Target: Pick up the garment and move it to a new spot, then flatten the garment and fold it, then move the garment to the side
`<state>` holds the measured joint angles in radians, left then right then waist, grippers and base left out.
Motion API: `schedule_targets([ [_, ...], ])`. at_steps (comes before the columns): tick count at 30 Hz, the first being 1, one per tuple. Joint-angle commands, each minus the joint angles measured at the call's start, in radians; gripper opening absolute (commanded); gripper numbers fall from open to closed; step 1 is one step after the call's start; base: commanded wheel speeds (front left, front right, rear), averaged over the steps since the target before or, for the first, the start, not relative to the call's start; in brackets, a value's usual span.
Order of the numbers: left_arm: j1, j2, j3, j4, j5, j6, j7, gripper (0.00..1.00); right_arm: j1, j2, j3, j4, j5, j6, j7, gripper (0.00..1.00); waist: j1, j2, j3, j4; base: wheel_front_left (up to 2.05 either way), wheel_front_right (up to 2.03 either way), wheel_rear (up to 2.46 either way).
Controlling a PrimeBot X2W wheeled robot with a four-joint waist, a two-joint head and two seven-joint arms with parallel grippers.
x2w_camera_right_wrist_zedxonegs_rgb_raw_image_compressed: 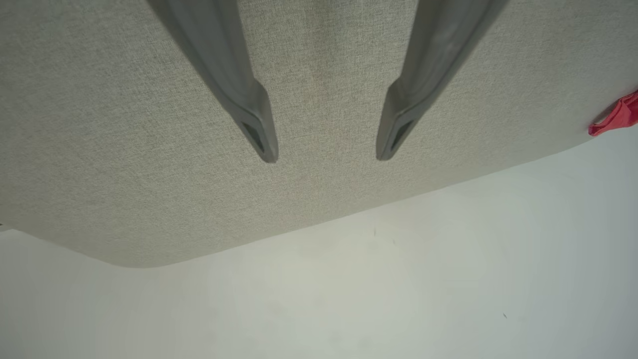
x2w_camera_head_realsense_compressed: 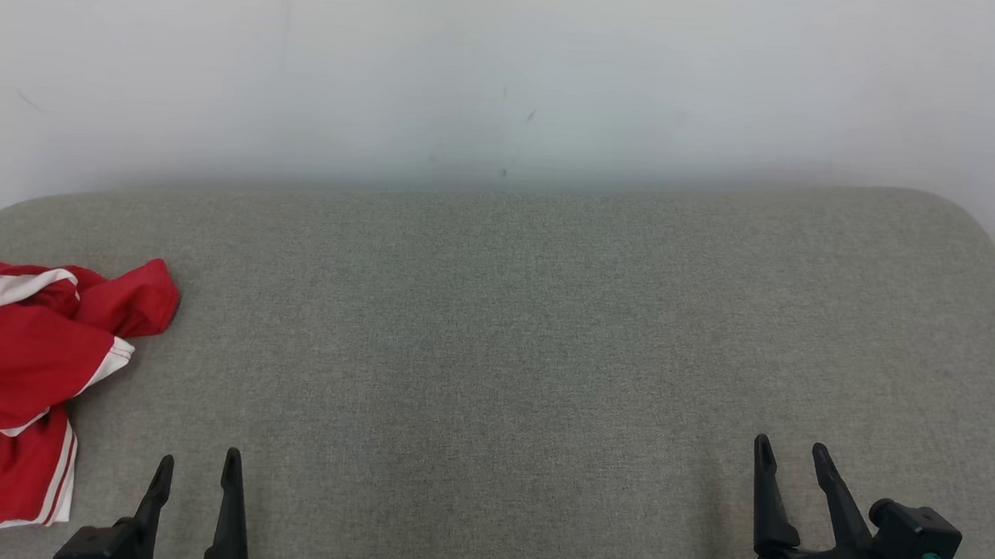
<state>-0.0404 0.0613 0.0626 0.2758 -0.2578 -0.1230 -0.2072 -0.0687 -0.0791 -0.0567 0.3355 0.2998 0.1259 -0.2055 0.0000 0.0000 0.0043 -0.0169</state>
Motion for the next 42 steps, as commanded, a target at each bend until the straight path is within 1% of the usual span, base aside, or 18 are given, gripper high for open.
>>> schedule_targets([
  [1, 0.008, 0.002, 0.003, 0.000, 0.025, 0.003, -0.008, 1.00, -0.003, -0.004, 0.000, 0.000, -0.025, 0.007, -0.010, 1.00, 0.0000, 0.0000, 0.000, 0.000, 0.00, 0.00, 0.00],
  [24, 0.016, -0.007, 0.023, -0.007, 0.202, 0.000, -0.053, 1.00, -0.005, 0.008, -0.021, 0.021, -0.198, 0.006, -0.054, 1.00, 0.0000, 0.0000, 0.008, 0.000, 0.00, 0.00, 0.00],
  [31, 0.019, -0.009, 0.027, -0.008, 0.228, 0.002, -0.059, 1.00, 0.000, 0.007, -0.026, 0.021, -0.223, 0.007, -0.061, 1.00, 0.0000, 0.0000, 0.011, 0.010, 0.00, 0.00, 0.00],
  [33, 0.020, -0.009, 0.030, -0.005, 0.228, 0.008, -0.059, 1.00, 0.003, 0.006, -0.020, 0.018, -0.221, 0.006, -0.059, 1.00, 0.0000, 0.0000, 0.013, 0.021, 0.00, 0.00, 0.00],
  [36, 0.013, -0.010, 0.030, 0.003, 0.221, 0.014, -0.059, 1.00, 0.009, 0.000, -0.015, 0.015, -0.218, 0.006, -0.059, 1.00, 0.0000, 0.0000, 0.018, 0.056, 0.00, 0.00, 0.00],
  [42, 0.014, -0.010, 0.048, 0.016, 0.211, 0.027, -0.059, 1.00, 0.007, 0.005, 0.022, 0.024, -0.196, 0.006, -0.059, 1.00, 0.0000, 0.0000, 0.035, 0.168, 0.00, 0.00, 0.00],
])
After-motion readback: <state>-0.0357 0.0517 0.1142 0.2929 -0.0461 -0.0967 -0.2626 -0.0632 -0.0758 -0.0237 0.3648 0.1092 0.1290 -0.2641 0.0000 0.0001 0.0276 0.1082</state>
